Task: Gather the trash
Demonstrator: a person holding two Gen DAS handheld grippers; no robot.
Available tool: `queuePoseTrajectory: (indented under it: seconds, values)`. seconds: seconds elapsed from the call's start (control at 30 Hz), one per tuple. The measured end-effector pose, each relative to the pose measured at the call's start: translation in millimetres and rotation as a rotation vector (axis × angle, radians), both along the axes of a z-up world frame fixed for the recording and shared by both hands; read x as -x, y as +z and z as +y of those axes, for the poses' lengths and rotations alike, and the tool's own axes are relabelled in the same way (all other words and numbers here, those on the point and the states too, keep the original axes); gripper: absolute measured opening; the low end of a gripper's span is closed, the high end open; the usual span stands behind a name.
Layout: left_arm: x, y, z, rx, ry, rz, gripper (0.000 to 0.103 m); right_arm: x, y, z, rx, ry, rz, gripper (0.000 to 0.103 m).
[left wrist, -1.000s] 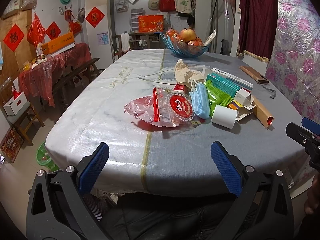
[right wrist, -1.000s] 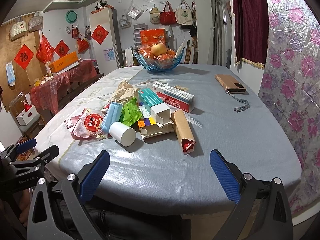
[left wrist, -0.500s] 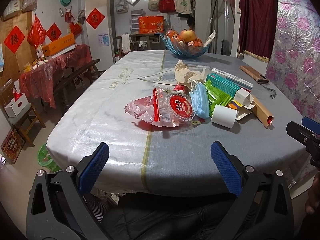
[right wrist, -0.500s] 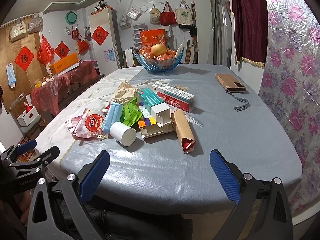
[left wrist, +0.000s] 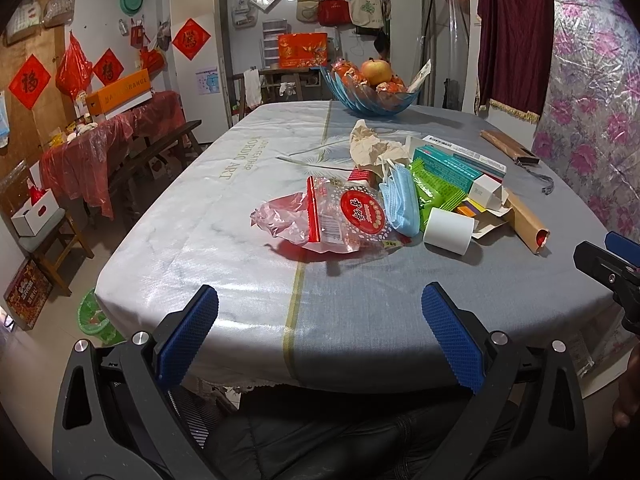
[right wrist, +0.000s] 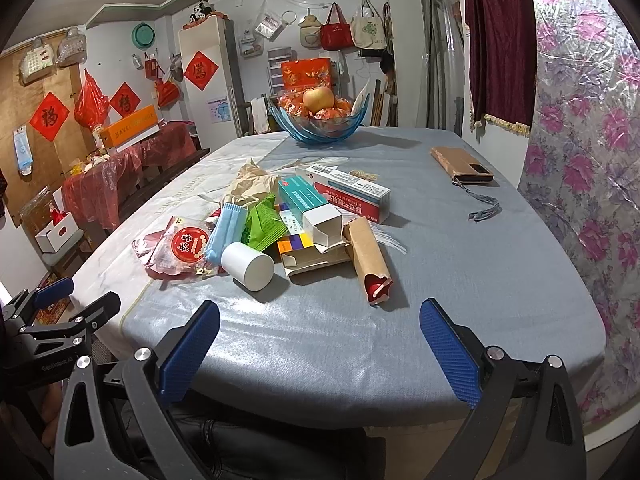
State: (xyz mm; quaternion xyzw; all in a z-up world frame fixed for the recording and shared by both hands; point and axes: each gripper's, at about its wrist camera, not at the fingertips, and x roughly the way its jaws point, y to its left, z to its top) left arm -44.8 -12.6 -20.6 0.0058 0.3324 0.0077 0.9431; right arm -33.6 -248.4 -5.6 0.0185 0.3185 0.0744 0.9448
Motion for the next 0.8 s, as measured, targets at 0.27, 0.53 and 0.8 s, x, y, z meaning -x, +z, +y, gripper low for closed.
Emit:
queuePoseTrajectory:
  seconds: [0.27,0.53,0.8]
  values:
    - [1,-2,-1,-0.006,-0.003,0.001,0.098,1,0,0,-0.006,-0.003,-0.002,0.098]
    - [-3,-6,0,-0.004,-0.017,0.013,0.098,-3,4,-9,0.001,-0.026,-0.021,0.098]
    - [-27,-14,21,0.064,-0.002,0.066,0.098,-16,10,-50,-0.022,-0.114,-0.048,0.098]
